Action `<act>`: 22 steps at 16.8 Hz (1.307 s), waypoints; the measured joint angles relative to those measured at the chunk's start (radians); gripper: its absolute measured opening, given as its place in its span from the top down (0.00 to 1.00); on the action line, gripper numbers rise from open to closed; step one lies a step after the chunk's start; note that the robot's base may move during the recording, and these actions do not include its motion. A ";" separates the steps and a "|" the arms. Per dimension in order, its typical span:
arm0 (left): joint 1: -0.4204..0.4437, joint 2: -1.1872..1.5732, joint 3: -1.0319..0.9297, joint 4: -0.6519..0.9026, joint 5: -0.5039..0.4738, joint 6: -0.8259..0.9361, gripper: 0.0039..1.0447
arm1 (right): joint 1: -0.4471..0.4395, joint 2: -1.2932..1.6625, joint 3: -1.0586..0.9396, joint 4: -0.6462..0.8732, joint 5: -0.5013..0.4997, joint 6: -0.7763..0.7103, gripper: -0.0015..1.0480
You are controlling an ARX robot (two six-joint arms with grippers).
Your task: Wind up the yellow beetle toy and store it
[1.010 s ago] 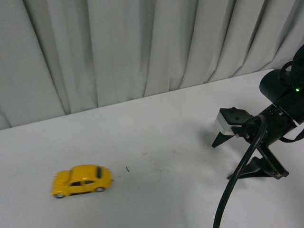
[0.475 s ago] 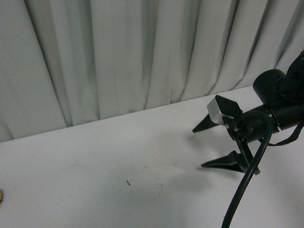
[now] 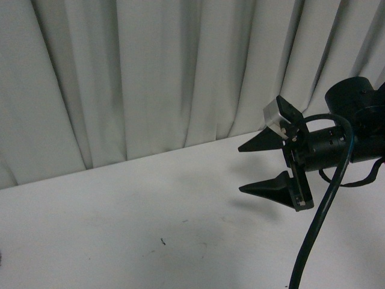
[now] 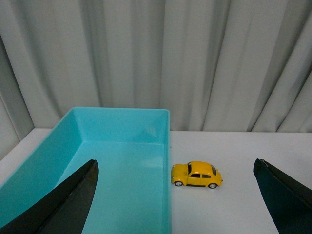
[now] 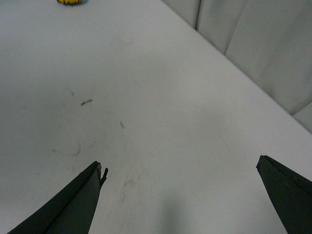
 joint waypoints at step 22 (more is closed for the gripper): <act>-0.001 0.000 0.000 0.000 0.000 0.000 0.06 | 0.382 -0.990 -0.939 0.943 1.091 1.166 0.98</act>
